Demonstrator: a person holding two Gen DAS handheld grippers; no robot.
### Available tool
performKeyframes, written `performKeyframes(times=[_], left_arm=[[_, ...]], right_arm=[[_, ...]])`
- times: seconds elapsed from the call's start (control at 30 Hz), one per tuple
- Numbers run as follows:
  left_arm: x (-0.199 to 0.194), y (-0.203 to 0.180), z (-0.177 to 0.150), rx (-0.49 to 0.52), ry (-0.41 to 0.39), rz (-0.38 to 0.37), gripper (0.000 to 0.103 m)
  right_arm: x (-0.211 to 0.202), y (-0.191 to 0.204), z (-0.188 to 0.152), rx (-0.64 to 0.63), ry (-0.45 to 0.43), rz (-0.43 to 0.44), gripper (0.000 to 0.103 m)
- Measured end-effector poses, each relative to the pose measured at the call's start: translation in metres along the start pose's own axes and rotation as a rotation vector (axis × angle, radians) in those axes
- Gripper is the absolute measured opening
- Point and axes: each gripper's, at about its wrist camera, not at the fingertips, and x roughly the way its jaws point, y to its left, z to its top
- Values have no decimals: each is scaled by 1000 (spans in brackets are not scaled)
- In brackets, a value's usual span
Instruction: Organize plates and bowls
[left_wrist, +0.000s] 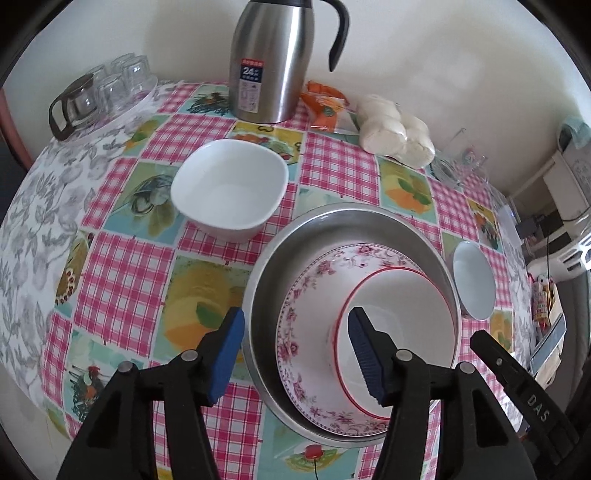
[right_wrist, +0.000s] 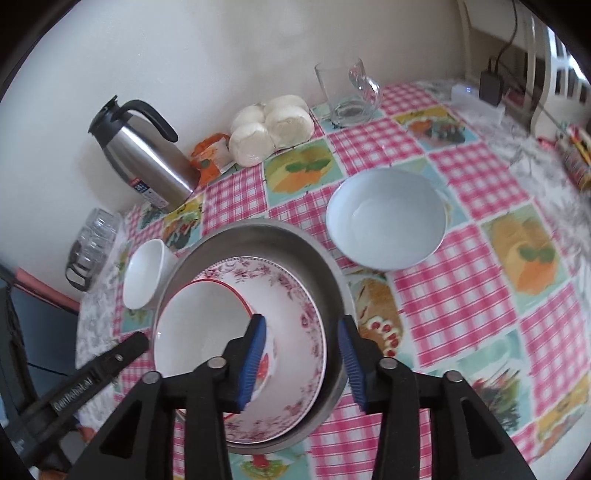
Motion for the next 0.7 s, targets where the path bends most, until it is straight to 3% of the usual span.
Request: performKeyframes(times=[0.07,0.1,0.17,0.27,0.33,0.53,0.6,0.7], left_arm=[[2,2,0,-7,10,9,62],[4,3,0,-9,15,19,69],[6,3,0,-7,21,42,76],[8,4,0,7,20,75,77],[9,4,0,14,15,88,86],[9,5,1,17,-1,106,88],[9,5,1,13,-3,111,90],[10,7,1,0,-7,122,93]], right_arm=[[-1,3,0,-28,-1,-15,60],[-1,5,-1,-39,-1,-22,65],[0,9,-2,-60,3,-33,70],[3,12,-3,-74,13,-47,79],[6,12,-3,-78,20,-62,83],[9,5,-2,-62,35,-71,87],[10,4,-2,-62,38,-79,100],[9,5,-2,-72,31,-81,103]])
